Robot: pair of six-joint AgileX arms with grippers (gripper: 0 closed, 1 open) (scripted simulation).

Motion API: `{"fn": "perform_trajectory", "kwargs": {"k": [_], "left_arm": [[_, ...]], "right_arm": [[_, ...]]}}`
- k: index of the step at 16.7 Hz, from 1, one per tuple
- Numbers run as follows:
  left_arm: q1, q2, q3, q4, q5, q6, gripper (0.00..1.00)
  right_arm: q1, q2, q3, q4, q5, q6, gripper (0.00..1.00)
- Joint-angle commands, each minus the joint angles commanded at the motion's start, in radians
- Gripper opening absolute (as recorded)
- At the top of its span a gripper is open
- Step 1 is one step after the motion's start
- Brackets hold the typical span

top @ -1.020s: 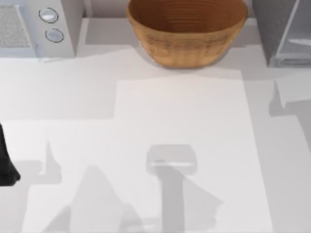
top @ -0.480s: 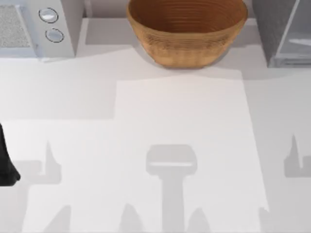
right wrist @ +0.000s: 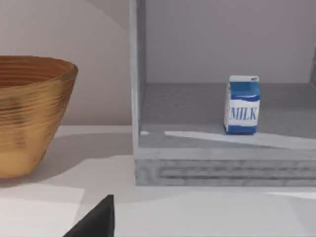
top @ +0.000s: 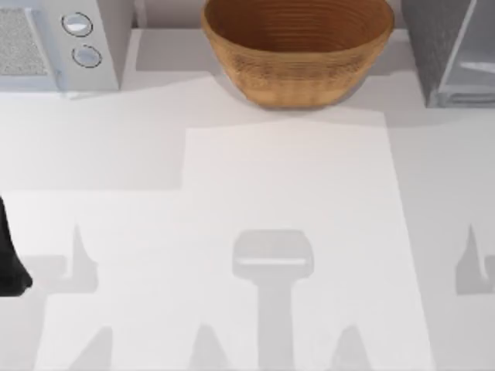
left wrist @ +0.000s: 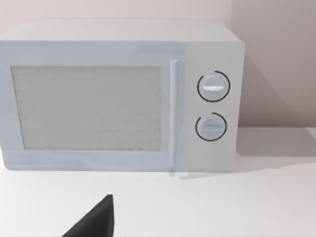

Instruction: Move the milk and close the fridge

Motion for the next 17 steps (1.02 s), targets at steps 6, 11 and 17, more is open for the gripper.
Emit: {"fn": "perform_trajectory", "kwargs": {"k": [6,11,17], "left_arm": [[0.0,0.0,0.0,0.0,0.0,0.0,1.0],[0.0,0.0,0.0,0.0,0.0,0.0,1.0],[0.0,0.0,0.0,0.0,0.0,0.0,1.0]], "right_arm": [[0.006,-0.112,0.092,-0.162,-0.005,0.003,1.0],[0.001,-0.328,0.27,-0.552,0.002,0.002,1.0],[-0.005,-0.611,0.501,-1.101,0.011,-0.005,1.0]]}}
